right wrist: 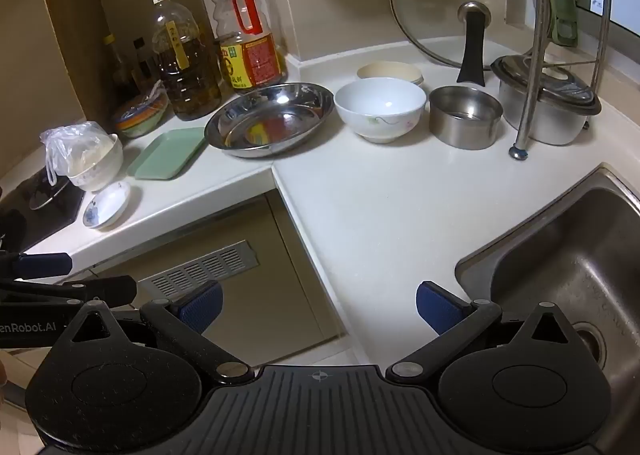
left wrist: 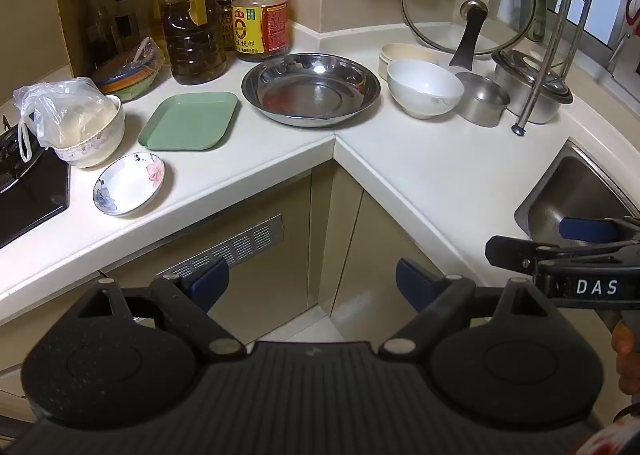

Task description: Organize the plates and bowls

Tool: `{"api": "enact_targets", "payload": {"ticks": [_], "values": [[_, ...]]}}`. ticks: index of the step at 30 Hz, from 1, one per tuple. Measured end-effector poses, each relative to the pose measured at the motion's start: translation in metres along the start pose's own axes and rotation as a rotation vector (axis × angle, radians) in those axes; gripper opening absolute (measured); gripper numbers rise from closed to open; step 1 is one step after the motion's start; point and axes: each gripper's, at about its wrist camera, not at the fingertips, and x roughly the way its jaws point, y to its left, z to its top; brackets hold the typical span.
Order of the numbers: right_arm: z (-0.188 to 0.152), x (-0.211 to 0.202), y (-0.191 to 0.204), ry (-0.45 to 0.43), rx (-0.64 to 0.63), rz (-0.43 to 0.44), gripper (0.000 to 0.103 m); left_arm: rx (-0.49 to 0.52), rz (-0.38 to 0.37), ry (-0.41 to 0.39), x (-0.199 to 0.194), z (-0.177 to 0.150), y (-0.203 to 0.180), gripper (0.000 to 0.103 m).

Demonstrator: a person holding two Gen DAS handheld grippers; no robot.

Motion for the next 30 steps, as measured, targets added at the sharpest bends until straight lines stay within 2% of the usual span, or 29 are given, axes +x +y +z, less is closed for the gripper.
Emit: {"api": "enact_targets", "payload": {"ticks": [30], "values": [[-0.0007,0.001,0.0052,0.001,0.004,0.002,0.103,0.0,0.005,0.0,0.0011,0.0025,0.0017,0.09]]}}
